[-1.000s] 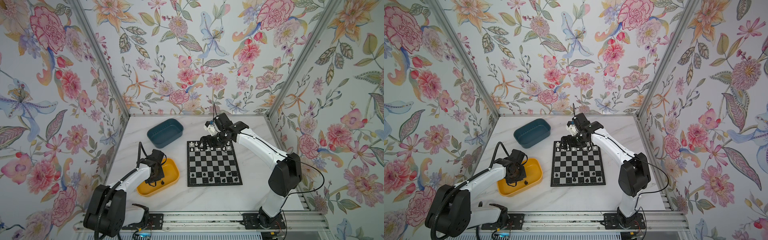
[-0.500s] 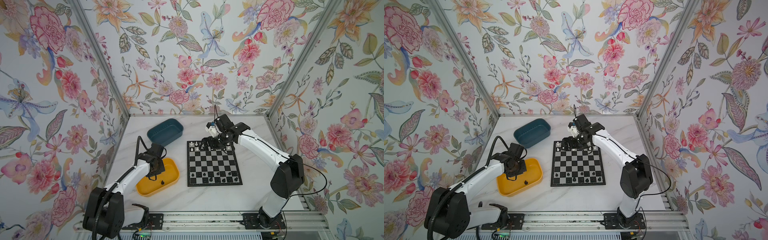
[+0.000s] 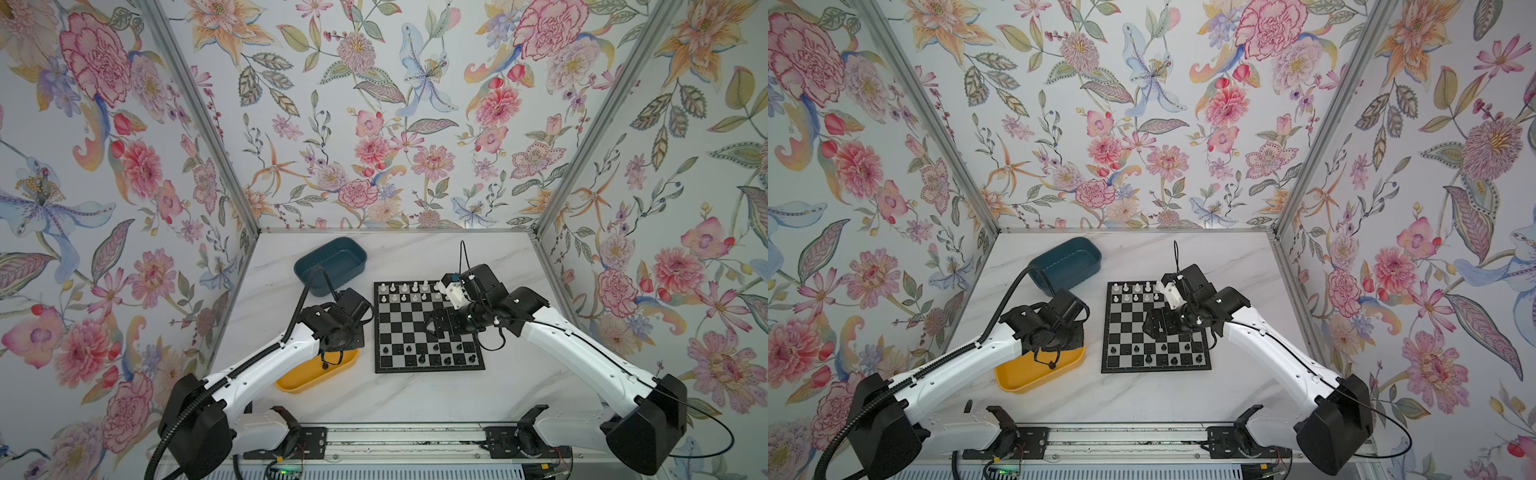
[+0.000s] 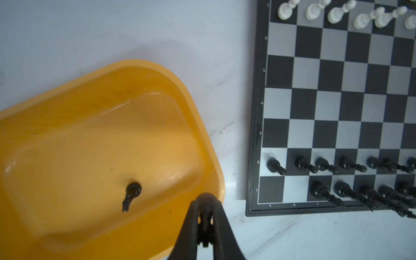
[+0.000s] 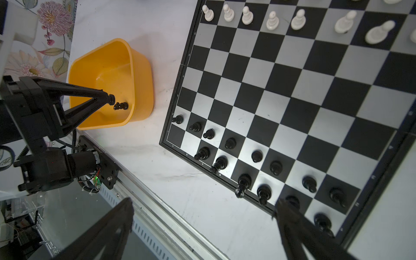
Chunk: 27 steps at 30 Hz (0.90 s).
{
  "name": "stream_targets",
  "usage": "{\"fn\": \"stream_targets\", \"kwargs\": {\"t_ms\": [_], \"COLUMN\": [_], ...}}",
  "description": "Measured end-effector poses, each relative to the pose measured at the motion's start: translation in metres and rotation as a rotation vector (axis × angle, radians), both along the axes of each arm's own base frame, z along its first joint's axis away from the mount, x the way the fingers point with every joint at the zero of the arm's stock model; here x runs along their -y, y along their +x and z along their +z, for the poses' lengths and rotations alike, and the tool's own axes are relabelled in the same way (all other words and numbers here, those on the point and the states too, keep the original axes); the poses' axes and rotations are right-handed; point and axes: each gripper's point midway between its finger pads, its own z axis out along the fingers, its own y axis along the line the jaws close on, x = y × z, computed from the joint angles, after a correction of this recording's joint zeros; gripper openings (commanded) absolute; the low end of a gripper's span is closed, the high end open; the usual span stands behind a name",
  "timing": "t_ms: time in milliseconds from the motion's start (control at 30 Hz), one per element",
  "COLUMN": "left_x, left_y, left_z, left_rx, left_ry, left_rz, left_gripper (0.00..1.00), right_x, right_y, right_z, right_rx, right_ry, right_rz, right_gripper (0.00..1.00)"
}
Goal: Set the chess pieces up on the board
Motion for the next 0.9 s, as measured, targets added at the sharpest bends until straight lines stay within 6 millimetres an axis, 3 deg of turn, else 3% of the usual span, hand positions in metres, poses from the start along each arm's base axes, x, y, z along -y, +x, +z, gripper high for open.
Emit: {"fn": "stream_targets", "kwargs": {"t_ms": [333, 500, 567, 700, 800, 900], "left_x": [0.053, 0.061, 0.063, 0.066, 0.064, 0.06], "left_y": [-0.036, -0.03, -0.02, -0.003, -0.004, -0.014], "left_z": [-0.019, -0.024, -0.018, 0.006, 0.028, 0.045], "left_rx": [-0.036, -0.032, -0.017, 0.038, 0.075, 0.1], "left_ry": [-0.009, 0.019, 0.058, 0.087, 0.061, 0.01], "left_rz": [-0.094, -0.114, -0.141, -0.19, -0.195, -0.175], "left_gripper": [0.13, 0.13, 0.11, 0.05, 0.08, 0.08], "right_x": [0.022, 0.061, 0.082, 0.106, 0.115, 0.116], "right_y": [-0.036, -0.034, -0.032, -0.054, -0.071, -0.075], "right_z": [0.004, 0.016, 0.03, 0.056, 0.067, 0.064], "right_rx": [0.047, 0.128, 0.19, 0.278, 0.294, 0.264], "right_ry": [0.024, -0.096, -0.119, -0.056, -0.023, -0.038], "right_rz": [-0.029, -0.098, -0.153, -0.212, -0.218, -0.208], "right_gripper": [0.99, 0.99, 0.99, 0.99, 0.99, 0.99]}}
